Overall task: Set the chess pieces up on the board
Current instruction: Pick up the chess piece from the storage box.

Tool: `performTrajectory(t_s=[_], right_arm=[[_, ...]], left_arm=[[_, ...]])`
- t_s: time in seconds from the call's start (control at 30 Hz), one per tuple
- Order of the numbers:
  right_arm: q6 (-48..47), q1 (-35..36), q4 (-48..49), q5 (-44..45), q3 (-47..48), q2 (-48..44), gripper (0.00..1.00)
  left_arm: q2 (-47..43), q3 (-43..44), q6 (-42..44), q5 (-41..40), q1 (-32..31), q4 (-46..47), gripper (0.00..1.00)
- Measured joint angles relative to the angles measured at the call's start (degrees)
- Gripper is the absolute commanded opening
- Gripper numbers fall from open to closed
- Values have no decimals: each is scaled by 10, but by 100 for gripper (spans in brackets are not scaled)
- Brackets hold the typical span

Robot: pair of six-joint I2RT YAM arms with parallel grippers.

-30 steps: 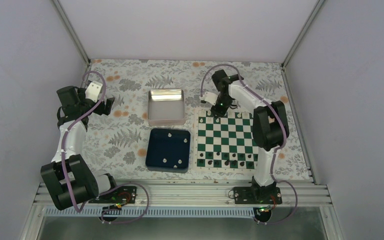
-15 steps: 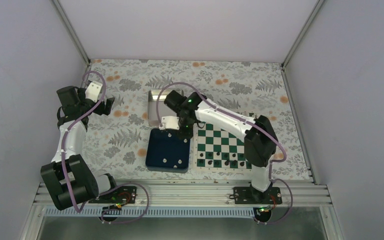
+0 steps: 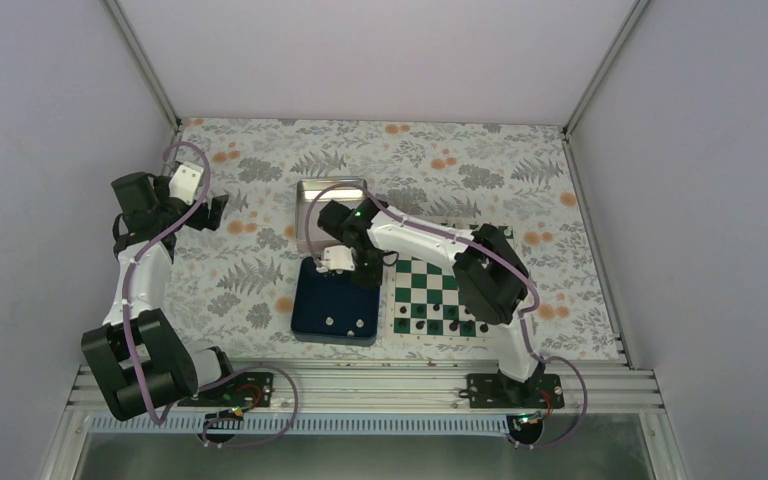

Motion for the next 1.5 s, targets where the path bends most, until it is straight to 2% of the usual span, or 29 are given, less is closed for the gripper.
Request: performTrajectory(t_s=[0.6,1.03,1.33,1.5], right_arm=[[9,26,-10,70,0,44,42],[14,27,-14,85,4,62,8],[13,26,-27,73,39,52,6],[9,5,-43,50,60,-2,6]], left_arm=[[-9,0,0,15,7,1,100],[-9,-1,0,23,13,1,100],[-9,-1,0,25,15,1,100],[-9,-1,0,26,15,1,100]])
